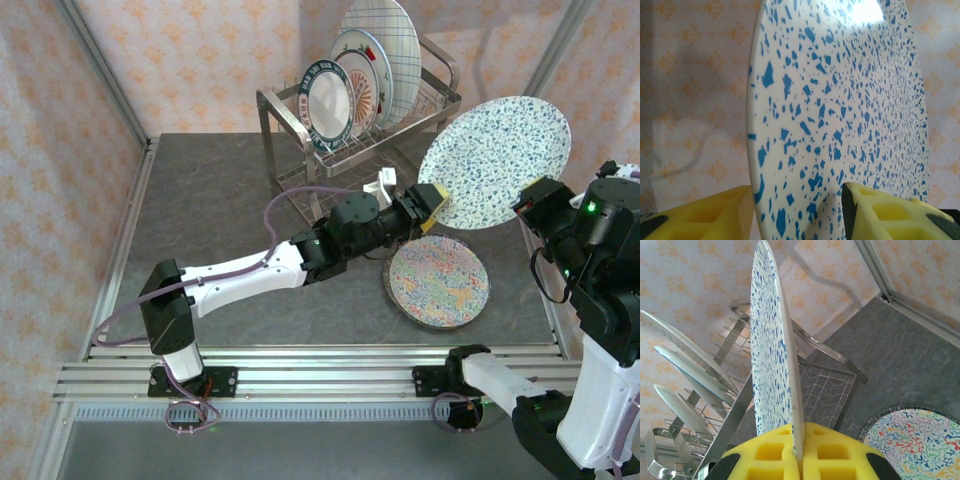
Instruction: Unload the plates from the dish rack
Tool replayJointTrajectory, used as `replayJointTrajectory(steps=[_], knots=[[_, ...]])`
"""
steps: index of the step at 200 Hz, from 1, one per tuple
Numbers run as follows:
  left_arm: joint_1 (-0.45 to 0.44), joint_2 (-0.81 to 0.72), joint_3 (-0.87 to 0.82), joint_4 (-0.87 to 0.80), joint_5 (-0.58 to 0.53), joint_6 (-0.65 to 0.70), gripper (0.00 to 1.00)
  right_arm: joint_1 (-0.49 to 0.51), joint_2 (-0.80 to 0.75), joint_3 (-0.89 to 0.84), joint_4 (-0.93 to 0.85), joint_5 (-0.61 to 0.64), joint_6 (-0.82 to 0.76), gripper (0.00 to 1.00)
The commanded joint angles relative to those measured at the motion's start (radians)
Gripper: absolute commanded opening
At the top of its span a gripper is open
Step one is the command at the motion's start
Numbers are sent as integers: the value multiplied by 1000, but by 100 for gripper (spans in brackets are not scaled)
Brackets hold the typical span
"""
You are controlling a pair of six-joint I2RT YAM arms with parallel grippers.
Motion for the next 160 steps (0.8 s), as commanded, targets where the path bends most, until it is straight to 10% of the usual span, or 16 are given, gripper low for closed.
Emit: replayJointTrajectory(steps=[1,82,160], knots=[[-5,-2,-1,59,13,-13,42,5,-14,-8,79,-9,43,0],[9,-31,-45,65,38,-16,0,5,-78,-130,65,-2,70,0],[24,-77,-141,229,8,-4,0,5,-61,-114,-58,10,15,55]])
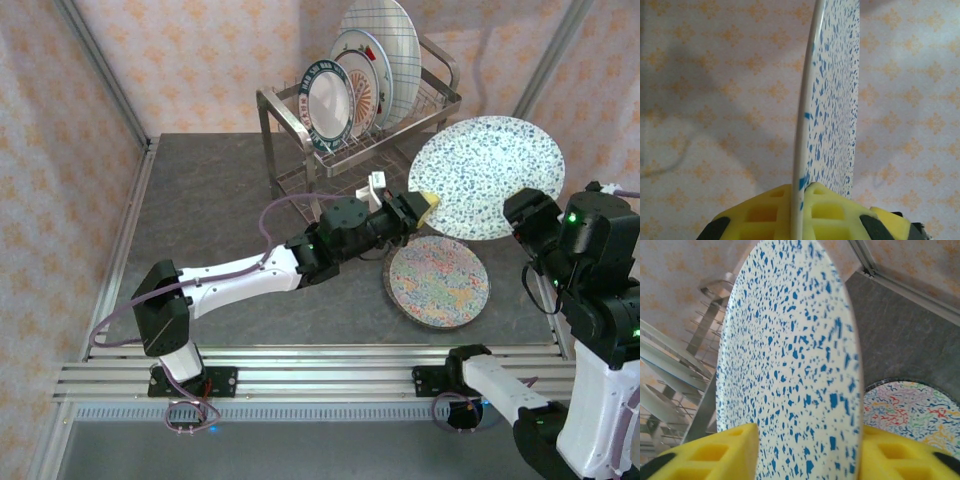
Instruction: Unload the plates from the dish rack
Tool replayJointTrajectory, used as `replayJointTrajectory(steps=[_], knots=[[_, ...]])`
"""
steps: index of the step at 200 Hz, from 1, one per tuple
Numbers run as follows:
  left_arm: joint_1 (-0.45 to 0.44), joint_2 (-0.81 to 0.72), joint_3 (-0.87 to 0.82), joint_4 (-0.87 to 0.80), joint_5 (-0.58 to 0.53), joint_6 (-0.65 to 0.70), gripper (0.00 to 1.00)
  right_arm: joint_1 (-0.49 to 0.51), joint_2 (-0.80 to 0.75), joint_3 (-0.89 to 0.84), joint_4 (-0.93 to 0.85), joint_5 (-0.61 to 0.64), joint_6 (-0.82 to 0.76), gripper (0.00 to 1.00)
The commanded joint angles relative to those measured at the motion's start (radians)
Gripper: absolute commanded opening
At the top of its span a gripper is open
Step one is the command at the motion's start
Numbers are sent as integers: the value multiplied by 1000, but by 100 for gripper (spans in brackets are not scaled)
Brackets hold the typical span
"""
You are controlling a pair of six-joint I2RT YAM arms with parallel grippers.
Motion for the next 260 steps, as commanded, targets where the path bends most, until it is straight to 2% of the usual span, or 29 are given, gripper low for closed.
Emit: replayJointTrajectory(steps=[1,39,97,140,177,206,221,260], knots=[[7,-42,-20,92,2,62,0,7,12,38,-25,17,-44,55],[22,-76,-66,107,16,71,0,6,40,121,-106,119,-128,64],[44,-110,-128,129,23,93,0,7,114,296,-165,180,-290,67],[47,-108,-130,81,60,116,0,7,140,367,-113,-5,-442,67],[48,-91,-136,62,109,169,0,7,164,386,-126,-156,-472,67],[47,-70,-150,33,148,224,0,7,176,371,-138,-227,-476,67],[47,-59,-169,44,152,238,0,7,186,369,-163,-234,-470,66],[45,-14,-194,37,177,286,0,7,183,328,-236,-160,-460,65]])
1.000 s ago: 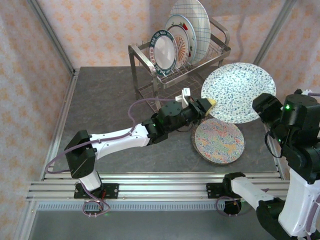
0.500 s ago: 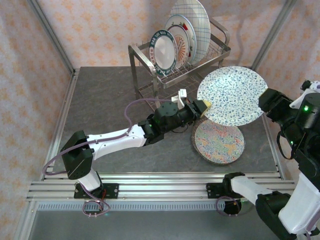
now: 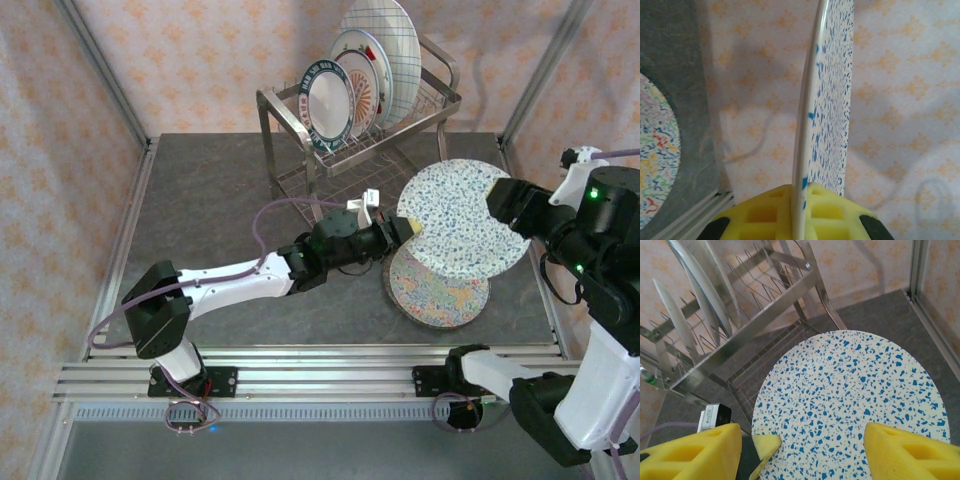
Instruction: Unload the plates from the dish rack
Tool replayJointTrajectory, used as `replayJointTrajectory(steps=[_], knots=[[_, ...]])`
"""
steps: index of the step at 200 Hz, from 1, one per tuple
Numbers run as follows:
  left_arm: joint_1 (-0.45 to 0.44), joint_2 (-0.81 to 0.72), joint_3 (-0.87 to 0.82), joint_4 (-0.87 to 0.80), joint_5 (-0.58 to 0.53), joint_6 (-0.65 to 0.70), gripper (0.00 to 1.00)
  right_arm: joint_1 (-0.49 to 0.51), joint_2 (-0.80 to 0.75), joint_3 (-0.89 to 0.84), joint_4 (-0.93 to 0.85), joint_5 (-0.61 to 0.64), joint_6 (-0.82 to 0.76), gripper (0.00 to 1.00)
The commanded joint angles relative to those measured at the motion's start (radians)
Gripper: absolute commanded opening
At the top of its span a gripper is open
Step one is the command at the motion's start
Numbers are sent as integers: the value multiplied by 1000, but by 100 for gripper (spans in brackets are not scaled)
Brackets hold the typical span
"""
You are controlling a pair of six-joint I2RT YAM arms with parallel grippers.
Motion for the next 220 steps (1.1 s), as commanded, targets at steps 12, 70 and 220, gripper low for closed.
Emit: replayJointTrajectory(steps=[12,70,220], knots=[[3,42,-7,55,54,68,0,5,-22,-61,-47,20,-6,65],[-2,102,-89,130,30,85,0,5,-27,-90,-47,-7,11,65],[-23,309,-126,268,-17,29,0,4,-75,-179,-22,-39,32,64]])
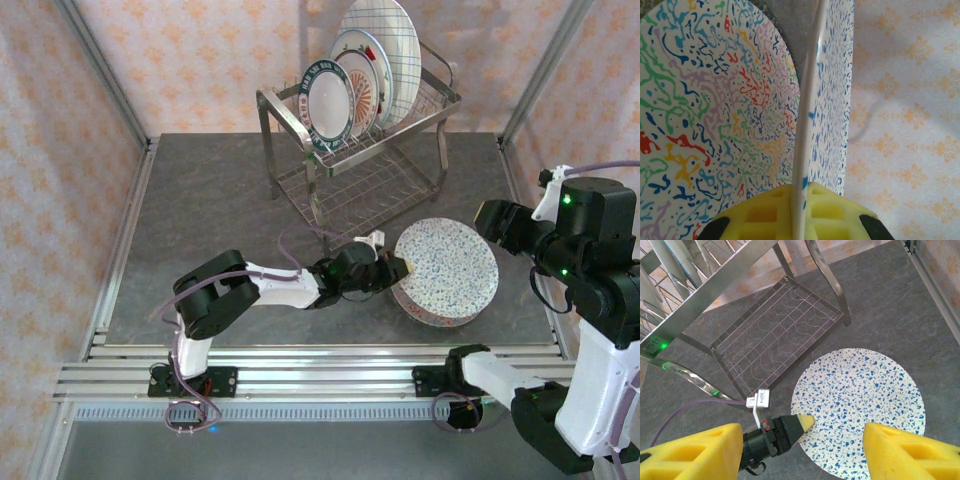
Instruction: Unload the plates from the dish rack
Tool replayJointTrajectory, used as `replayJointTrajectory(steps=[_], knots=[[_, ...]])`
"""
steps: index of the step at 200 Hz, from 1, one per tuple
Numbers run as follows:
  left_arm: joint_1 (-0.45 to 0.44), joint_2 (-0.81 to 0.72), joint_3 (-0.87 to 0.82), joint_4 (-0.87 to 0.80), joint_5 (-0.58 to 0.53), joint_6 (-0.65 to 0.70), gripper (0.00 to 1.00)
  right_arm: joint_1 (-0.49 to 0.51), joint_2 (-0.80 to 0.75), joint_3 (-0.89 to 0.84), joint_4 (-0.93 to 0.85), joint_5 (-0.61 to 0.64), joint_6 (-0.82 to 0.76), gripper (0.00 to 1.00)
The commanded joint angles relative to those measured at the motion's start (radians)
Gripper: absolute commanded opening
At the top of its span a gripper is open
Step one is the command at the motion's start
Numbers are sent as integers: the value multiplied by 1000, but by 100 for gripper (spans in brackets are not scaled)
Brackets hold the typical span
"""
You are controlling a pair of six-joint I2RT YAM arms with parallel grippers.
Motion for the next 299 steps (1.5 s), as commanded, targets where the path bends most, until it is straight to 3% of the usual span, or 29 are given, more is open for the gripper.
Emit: replayJointTrajectory(steps=[1,299], knots=[[-6,17,0,108,-25,-15,0,4,-10,-9,20,-8,12,64],[4,91,15,26,-45,-21,0,4,-8,-64,69,-48,33,64]])
